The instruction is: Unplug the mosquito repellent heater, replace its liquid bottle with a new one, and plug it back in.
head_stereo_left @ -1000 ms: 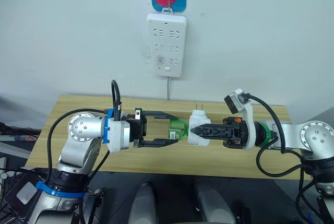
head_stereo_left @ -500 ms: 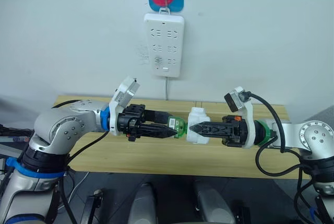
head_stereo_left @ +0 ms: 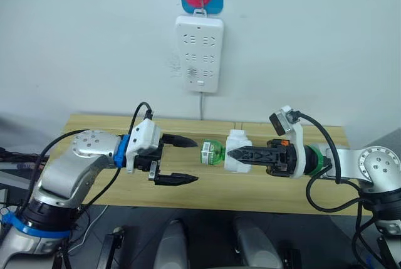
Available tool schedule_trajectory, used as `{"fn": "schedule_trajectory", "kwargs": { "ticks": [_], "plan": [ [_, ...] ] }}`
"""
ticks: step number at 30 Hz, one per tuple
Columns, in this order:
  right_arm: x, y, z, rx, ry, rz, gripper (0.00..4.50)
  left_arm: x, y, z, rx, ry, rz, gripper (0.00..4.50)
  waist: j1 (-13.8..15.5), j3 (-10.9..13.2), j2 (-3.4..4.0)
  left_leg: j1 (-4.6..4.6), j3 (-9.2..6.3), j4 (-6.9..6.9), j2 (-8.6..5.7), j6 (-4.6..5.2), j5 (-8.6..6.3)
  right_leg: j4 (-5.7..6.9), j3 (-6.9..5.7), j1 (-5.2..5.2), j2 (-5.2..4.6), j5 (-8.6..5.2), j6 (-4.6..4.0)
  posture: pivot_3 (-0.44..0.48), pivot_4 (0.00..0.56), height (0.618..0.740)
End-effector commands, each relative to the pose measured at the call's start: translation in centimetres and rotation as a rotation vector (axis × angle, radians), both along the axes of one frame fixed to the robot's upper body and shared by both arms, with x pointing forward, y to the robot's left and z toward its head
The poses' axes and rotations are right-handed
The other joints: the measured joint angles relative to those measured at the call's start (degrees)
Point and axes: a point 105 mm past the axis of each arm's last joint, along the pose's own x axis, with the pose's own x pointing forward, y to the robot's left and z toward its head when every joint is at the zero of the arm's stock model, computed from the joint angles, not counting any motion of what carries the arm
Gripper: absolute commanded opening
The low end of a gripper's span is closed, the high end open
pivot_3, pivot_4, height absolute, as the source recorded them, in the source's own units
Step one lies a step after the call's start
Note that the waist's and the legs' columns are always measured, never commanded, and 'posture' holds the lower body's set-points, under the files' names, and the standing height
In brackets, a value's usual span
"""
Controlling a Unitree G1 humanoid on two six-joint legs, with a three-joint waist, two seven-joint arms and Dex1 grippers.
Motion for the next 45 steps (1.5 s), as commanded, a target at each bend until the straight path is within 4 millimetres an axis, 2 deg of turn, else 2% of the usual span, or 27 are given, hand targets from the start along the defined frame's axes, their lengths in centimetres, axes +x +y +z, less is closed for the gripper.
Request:
{"fn": "schedule_trajectory", "kwargs": {
  "ticks": [1,5,11,14,21,22,27,29,31,33,36,41,45],
  "plan": [
    [-0.2,0.0,1.2,0.043,-0.029,0.019,3.05,-0.7,-0.6,1.9,-0.07,-0.297,-0.049,4.5,0.08,0.0,0.0,-0.01,0.01,0.02,-0.01,0.0,0.0,-0.01,0.02,0.0,0.0,0.0,0.0,-0.1,0.235,0.723],
    [-0.2,0.0,1.2,0.04,-0.027,0.021,3.05,-1.8,-1.0,2.4,-0.115,-0.414,-0.114,4.5,-0.06,0.0,0.0,0.01,0.07,-0.01,-0.02,0.0,0.0,0.01,0.07,0.0,-0.02,0.01,0.0,-0.099,0.236,0.723],
    [-0.3,-0.1,1.1,0.036,-0.025,0.024,3.05,-1.9,-1.8,3.1,-0.157,-0.462,-0.13,4.5,-0.18,0.0,0.0,0.01,0.05,0.01,-0.01,0.01,0.0,0.03,0.05,0.0,0.01,0.01,0.01,-0.102,0.238,0.723],
    [-0.3,-0.1,1.1,0.036,-0.025,0.025,3.05,-1.7,-1.5,2.6,-0.143,-0.464,-0.143,4.5,-0.2,0.0,0.0,0.01,0.05,0.01,-0.01,0.01,0.0,0.03,0.04,0.0,0.01,0.01,0.01,-0.102,0.238,0.723],
    [-0.4,0.0,1.3,0.041,-0.032,0.026,3.05,-1.4,-1.9,2.4,-0.147,-0.485,-0.156,2.4,-0.21,0.0,0.0,0.01,0.04,0.01,-0.01,0.01,0.0,0.03,0.04,0.0,0.02,0.01,0.01,-0.108,0.238,0.723],
    [-0.4,0.0,1.3,0.041,-0.033,0.026,3.05,-1.4,-2.0,2.5,-0.153,-0.491,-0.154,2.28,-0.22,0.0,0.0,0.01,0.04,0.01,-0.01,0.01,0.0,0.03,0.04,0.0,0.02,0.01,0.01,-0.108,0.238,0.723],
    [-0.4,0.0,1.3,0.038,-0.034,0.029,3.05,-1.5,-2.1,2.8,-0.152,-0.48,-0.162,2.27,-0.24,0.0,0.0,0.02,0.03,0.01,0.0,0.01,0.0,0.04,0.03,0.0,0.03,0.01,0.01,-0.108,0.238,0.723],
    [-0.5,0.0,1.3,0.032,-0.036,0.035,3.05,-0.8,-1.7,2.8,-0.12,-0.195,-0.099,2.27,-0.27,0.02,-0.02,0.02,0.03,0.0,0.0,0.01,0.0,0.04,0.03,0.0,0.03,0.01,0.01,-0.108,0.238,0.723],
    [-0.8,0.0,1.1,0.022,-0.035,0.048,3.05,-0.4,-1.2,3.0,-0.113,0.192,-0.043,2.27,-0.34,0.04,-0.03,0.0,-0.09,0.01,0.03,0.01,0.0,0.07,-0.03,0.0,0.06,-0.01,0.04,-0.1,0.232,0.723],
    [-0.9,0.1,1.1,0.02,-0.034,0.054,3.05,-0.7,-1.0,3.4,-0.101,0.356,-0.044,2.27,-0.4,0.04,-0.02,0.01,-0.18,0.02,0.03,0.01,0.0,0.1,-0.11,0.03,0.1,-0.13,0.25,-0.102,0.232,0.723],
    [-1.3,0.2,1.0,0.014,-0.036,0.068,3.05,-0.8,-0.5,5.2,-0.097,0.634,-0.069,2.27,-0.48,0.07,-0.02,0.01,-0.18,0.02,0.03,0.01,0.0,0.09,-0.12,0.02,0.15,-0.15,0.28,-0.099,0.23,0.723],
    [-1.5,0.2,1.0,0.009,-0.04,0.078,3.05,-1.1,0.3,6.8,-0.113,0.863,-0.078,2.27,-0.46,0.09,0.0,0.02,-0.22,-0.02,0.06,0.02,-0.01,0.09,-0.17,0.02,0.17,-0.16,0.27,-0.098,0.231,0.723],
    [-1.6,0.2,0.9,0.004,-0.039,0.075,3.05,-1.3,1.2,6.3,-0.099,0.95,-0.038,2.27,-0.51,0.1,0.02,0.01,-0.24,-0.04,0.08,0.03,-0.02,0.09,-0.19,0.0,0.17,-0.15,0.26,-0.101,0.231,0.723]
  ]
}}
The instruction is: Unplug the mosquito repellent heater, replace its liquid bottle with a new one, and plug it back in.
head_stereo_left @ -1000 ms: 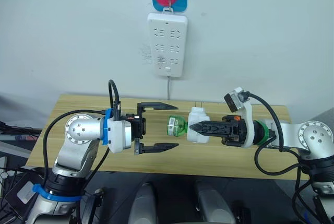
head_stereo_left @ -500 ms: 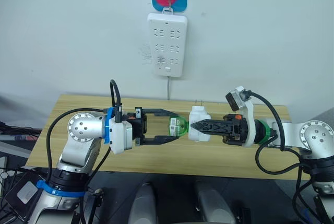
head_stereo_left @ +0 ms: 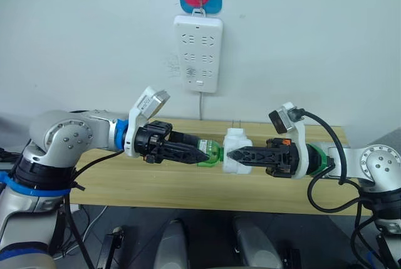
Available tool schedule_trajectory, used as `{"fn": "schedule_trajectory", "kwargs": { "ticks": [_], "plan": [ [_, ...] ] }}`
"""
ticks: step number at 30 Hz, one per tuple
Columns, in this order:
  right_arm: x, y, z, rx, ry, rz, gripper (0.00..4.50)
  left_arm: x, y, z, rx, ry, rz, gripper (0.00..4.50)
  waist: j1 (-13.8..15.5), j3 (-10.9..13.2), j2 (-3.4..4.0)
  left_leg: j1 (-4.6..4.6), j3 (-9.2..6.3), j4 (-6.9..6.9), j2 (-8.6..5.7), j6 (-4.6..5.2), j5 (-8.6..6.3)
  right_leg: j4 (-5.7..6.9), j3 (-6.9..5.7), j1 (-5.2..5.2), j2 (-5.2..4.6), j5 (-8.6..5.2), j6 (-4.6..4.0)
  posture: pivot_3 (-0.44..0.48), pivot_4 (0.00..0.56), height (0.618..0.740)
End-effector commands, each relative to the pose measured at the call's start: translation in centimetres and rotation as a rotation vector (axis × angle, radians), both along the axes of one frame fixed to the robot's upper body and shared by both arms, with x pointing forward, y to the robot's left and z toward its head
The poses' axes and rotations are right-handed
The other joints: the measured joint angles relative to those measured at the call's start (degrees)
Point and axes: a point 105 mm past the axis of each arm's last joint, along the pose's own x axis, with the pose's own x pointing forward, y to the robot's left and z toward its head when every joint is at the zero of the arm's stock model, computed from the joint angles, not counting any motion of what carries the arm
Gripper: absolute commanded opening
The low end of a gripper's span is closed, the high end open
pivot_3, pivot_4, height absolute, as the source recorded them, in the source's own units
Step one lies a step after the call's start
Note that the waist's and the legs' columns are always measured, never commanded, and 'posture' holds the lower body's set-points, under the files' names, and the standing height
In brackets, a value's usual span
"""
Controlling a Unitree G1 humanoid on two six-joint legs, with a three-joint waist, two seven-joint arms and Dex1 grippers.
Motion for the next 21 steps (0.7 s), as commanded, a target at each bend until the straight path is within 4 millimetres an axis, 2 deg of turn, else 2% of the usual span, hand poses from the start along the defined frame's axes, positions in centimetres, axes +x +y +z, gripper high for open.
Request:
{"fn": "schedule_trajectory", "kwargs": {
  "ticks": [1,18,21],
  "plan": [
    [-0.3,-0.5,-0.2,-0.029,0.0,-0.003,3.05,0.1,2.0,1.3,-0.018,0.024,0.069,2.27,0.0,0.01,0.01,0.0,0.0,0.0,0.01,0.0,0.0,0.0,0.0,-0.01,0.0,0.0,-0.01,-0.101,0.231,0.723],
    [0.4,-1.0,-0.4,-0.049,0.002,-0.045,3.05,-0.4,3.9,0.9,0.014,0.128,0.162,2.27,0.23,0.01,0.02,0.01,0.03,0.02,-0.03,0.0,0.0,-0.01,0.05,-0.01,-0.06,0.0,0.0,-0.088,0.23,0.723],
    [0.6,-1.3,-0.7,-0.068,-0.002,-0.07,3.05,-1.0,4.0,0.5,0.032,0.113,0.146,2.27,0.24,0.01,0.02,0.01,0.05,0.02,-0.05,0.0,0.0,-0.01,0.04,-0.01,-0.13,0.0,0.0,-0.088,0.23,0.723]
  ]
}}
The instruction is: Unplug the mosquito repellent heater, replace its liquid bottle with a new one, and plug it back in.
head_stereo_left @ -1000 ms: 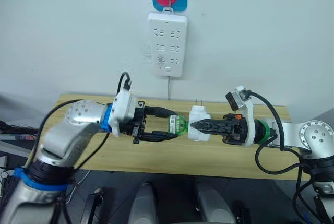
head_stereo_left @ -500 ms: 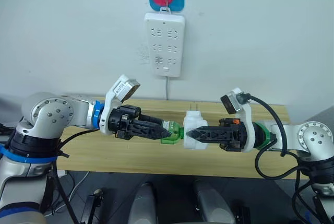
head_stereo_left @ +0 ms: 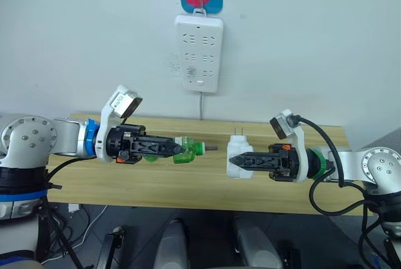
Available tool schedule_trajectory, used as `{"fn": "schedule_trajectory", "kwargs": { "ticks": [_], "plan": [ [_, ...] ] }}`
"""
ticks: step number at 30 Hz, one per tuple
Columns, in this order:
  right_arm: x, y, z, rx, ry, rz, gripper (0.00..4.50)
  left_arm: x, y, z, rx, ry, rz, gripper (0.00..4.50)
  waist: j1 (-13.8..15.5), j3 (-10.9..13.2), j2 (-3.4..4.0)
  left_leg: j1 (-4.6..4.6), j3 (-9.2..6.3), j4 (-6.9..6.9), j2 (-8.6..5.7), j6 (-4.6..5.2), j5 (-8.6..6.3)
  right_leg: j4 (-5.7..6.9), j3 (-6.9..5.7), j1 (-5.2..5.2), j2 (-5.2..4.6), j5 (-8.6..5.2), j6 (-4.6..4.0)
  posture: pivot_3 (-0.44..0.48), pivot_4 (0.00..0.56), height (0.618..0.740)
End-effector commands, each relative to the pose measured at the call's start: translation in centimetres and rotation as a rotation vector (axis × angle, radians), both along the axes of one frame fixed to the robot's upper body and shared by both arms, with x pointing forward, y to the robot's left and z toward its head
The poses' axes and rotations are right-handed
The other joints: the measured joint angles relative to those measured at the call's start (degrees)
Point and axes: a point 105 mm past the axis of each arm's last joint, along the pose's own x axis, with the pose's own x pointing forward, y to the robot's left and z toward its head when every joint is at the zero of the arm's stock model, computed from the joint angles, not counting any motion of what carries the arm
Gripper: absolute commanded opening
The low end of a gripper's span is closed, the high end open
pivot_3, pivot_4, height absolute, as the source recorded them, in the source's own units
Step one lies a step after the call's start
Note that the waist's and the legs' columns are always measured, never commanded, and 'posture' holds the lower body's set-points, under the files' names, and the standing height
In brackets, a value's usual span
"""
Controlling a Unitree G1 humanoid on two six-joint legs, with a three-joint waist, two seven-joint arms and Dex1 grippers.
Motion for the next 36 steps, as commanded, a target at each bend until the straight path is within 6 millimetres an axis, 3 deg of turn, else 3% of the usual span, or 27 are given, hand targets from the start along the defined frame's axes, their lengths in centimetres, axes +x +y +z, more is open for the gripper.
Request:
{"fn": "schedule_trajectory", "kwargs": {
  "ticks": [1,5,10,12,15,25,29,30,33,36],
  "plan": [
    [0.3,-0.6,0.5,-0.018,-0.049,-0.036,3.05,-1.0,0.2,0.3,0.01,-0.057,-0.029,2.27,-0.05,0.0,0.0,0.0,0.0,0.0,0.0,0.0,0.0,0.0,0.0,0.0,0.0,0.0,0.0,-0.088,0.23,0.723],
    [3.0,-3.5,-3.3,-0.298,-0.095,-0.234,3.05,-0.1,0.2,-0.7,0.027,-0.167,0.037,2.27,0.05,0.0,0.01,0.01,0.03,-0.01,-0.01,0.0,0.0,0.0,0.0,-0.01,-0.04,0.01,-0.01,-0.095,0.236,0.723],
    [6.8,-9.2,-9.5,-0.831,-0.242,-0.467,3.05,-0.7,-0.5,-3.1,0.095,-0.331,0.02,2.27,0.08,0.0,0.01,0.02,0.23,0.01,-0.05,-0.01,0.0,-0.05,0.19,-0.05,-0.08,0.0,-0.01,-0.098,0.242,0.723],
    [7.5,-11.2,-11.2,-1.018,-0.353,-0.458,3.05,-1.3,-0.9,-4.1,0.119,-0.372,-0.002,2.27,0.06,0.01,0.02,0.02,0.31,0.0,-0.07,-0.01,0.0,-0.05,0.26,-0.12,-0.1,0.0,0.0,-0.098,0.242,0.723],
    [8.1,-12.4,-12.6,-1.123,-0.41,-0.407,3.05,-1.7,-1.5,-4.6,0.115,-0.401,-0.019,2.27,0.07,0.03,0.01,-0.02,0.43,-0.03,-0.06,-0.01,0.0,-0.05,0.34,-0.23,-0.13,0.0,0.0,-0.095,0.246,0.723],
    [10.1,-13.8,-14.5,-1.223,-0.436,-0.325,3.05,-1.6,-2.6,-5.2,0.102,-0.432,-0.005,2.27,-0.03,0.05,0.02,0.0,0.47,0.01,-0.04,-0.01,0.0,0.0,0.34,-0.2,-0.11,0.15,-0.24,-0.087,0.247,0.723],
    [10.3,-13.9,-14.5,-1.224,-0.421,-0.332,4.36,-1.6,-2.7,-5.4,0.101,-0.435,-0.004,2.27,0.0,0.05,0.02,0.01,0.41,0.0,-0.05,-0.01,0.0,0.01,0.29,-0.17,-0.11,0.16,-0.24,-0.093,0.244,0.723],
    [10.3,-13.9,-14.4,-1.22,-0.415,-0.341,4.5,-1.6,-2.8,-5.4,0.1,-0.436,-0.003,2.27,0.0,0.05,0.02,0.01,0.41,0.0,-0.05,-0.01,0.0,0.02,0.29,-0.17,-0.11,0.16,-0.24,-0.096,0.243,0.723],
    [10.4,-14.0,-14.1,-1.213,-0.416,-0.355,4.5,-1.4,-2.8,-5.4,0.098,-0.441,0.002,2.27,0.0,0.05,0.02,0.01,0.4,0.01,-0.06,-0.01,0.0,0.03,0.3,-0.17,-0.11,0.16,-0.25,-0.105,0.242,0.723],
    [10.3,-14.3,-12.3,-1.187,-0.462,-0.388,4.5,-0.9,-2.7,-5.4,0.098,-0.462,0.02,2.27,-0.01,0.05,0.02,0.01,0.4,0.02,-0.07,-0.01,0.0,0.03,0.29,-0.15,-0.11,0.17,-0.24,-0.106,0.236,0.723]
  ]
}}
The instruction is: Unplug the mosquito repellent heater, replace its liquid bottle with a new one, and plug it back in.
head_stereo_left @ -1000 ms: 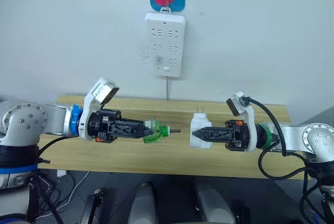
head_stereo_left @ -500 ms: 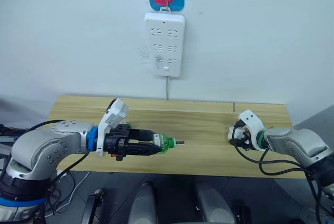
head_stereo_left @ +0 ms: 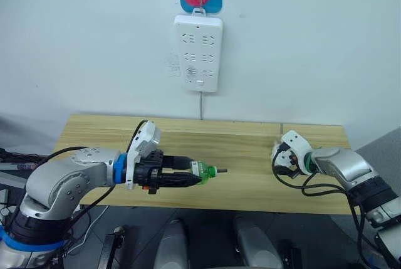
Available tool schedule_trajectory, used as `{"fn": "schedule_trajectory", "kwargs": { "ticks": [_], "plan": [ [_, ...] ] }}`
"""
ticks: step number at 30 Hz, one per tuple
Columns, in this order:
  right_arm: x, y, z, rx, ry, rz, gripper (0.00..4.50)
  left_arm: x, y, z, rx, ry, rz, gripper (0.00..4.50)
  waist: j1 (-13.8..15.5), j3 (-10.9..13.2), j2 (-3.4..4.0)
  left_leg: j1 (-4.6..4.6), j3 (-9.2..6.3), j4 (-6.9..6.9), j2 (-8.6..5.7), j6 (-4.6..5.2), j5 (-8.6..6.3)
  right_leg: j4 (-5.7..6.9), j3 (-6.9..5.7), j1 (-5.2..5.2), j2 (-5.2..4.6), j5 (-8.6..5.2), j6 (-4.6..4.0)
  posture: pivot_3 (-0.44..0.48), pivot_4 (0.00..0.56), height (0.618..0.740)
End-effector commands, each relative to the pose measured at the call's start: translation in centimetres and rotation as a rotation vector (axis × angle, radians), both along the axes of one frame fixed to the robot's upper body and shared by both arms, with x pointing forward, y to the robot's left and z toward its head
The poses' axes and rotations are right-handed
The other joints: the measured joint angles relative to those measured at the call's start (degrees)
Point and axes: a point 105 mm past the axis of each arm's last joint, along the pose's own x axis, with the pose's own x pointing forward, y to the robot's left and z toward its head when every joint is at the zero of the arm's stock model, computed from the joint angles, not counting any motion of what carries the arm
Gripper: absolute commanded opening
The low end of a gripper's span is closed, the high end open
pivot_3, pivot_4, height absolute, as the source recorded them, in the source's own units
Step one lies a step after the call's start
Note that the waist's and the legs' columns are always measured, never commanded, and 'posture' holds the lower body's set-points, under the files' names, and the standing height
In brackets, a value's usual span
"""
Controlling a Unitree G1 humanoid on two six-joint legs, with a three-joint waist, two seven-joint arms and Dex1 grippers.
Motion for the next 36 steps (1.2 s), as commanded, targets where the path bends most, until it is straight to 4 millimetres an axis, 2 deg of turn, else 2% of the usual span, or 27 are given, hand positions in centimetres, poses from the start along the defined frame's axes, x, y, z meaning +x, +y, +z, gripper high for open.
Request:
{"fn": "schedule_trajectory", "kwargs": {
  "ticks": [1,4,7,10,11,16,19,24,32,35,36],
  "plan": [
    [0.1,-0.6,2.9,0.03,-0.083,-0.005,4.5,0.3,-0.2,0.6,-0.016,-0.056,-0.001,2.27,0.01,0.01,0.01,0.0,-0.01,0.0,0.0,0.0,0.0,0.0,-0.01,0.0,0.0,0.0,0.0,-0.106,0.236,0.723],
    [-0.5,-0.6,6.6,0.129,-0.171,-0.018,4.5,0.8,-0.3,1.1,-0.059,-0.09,0.028,2.27,0.04,0.02,0.03,-0.01,-0.02,-0.01,-0.01,0.0,0.0,0.0,-0.02,0.02,-0.01,0.0,0.0,-0.106,0.233,0.723],
    [-1.9,1.2,10.5,0.355,-0.254,0.005,4.5,1.6,-0.8,1.9,-0.124,-0.145,0.082,2.27,0.05,0.01,0.03,0.0,-0.1,0.0,-0.01,0.0,0.0,-0.02,-0.1,0.11,-0.01,0.0,0.0,-0.123,0.23,0.723],
    [-3.8,4.6,14.2,0.762,-0.308,0.013,4.5,3.1,-1.8,2.9,-0.218,-0.237,0.191,2.27,-0.12,0.0,0.01,0.13,-0.2,-0.01,0.02,-0.01,0.0,-0.03,-0.16,0.27,0.03,0.0,0.01,-0.142,0.228,0.723],
    [-4.4,5.4,14.7,0.885,-0.305,-0.001,4.5,3.6,-2.2,3.1,-0.235,-0.276,0.222,2.27,-0.13,-0.02,-0.02,0.13,-0.2,0.04,0.03,-0.01,0.0,0.02,-0.16,0.27,0.04,0.01,0.0,-0.153,0.228,0.723],
    [-6.5,9.0,14.8,1.202,-0.228,-0.055,4.5,4.9,-3.2,3.8,-0.291,-0.379,0.314,2.27,-0.21,-0.03,0.0,0.13,-0.23,0.07,-0.01,-0.02,0.0,0.08,-0.15,0.3,0.02,0.01,-0.01,-0.165,0.227,0.723],
    [-6.5,11.5,15.7,1.365,-0.201,-0.131,4.5,5.3,-3.7,3.9,-0.298,-0.43,0.333,2.27,-0.56,-0.03,0.0,0.12,-0.11,0.09,-0.06,-0.01,0.0,0.06,-0.03,0.27,-0.01,0.03,0.03,-0.17,0.226,0.723],
    [-5.7,13.8,16.2,1.431,-0.151,-0.202,4.5,5.4,-4.4,3.6,-0.303,-0.444,0.328,2.27,-1.77,-0.04,0.01,0.13,-0.08,0.09,-0.05,-0.01,0.01,0.06,0.01,0.25,0.02,0.04,0.08,-0.167,0.223,0.723],
    [-4.8,15.4,16.8,1.483,-0.128,-0.213,4.5,5.5,-4.9,3.5,-0.306,-0.469,0.325,2.27,-1.77,-0.04,0.02,0.12,-0.12,0.04,-0.02,-0.01,0.01,0.06,-0.05,0.22,0.04,0.04,0.07,-0.154,0.219,0.723],
    [-4.6,15.8,16.8,1.492,-0.119,-0.22,3.9,5.4,-5.1,3.4,-0.303,-0.473,0.321,2.27,-1.75,-0.04,0.02,0.12,-0.15,0.03,-0.01,-0.01,0.01,0.06,-0.08,0.22,0.05,0.04,0.07,-0.148,0.217,0.723],
    [-4.7,15.9,16.7,1.496,-0.114,-0.218,3.55,5.3,-5.1,3.3,-0.304,-0.475,0.321,2.27,-1.74,-0.05,0.02,0.12,-0.15,0.03,-0.01,-0.01,0.01,0.06,-0.07,0.22,0.04,0.04,0.07,-0.148,0.217,0.723]
  ]
}}
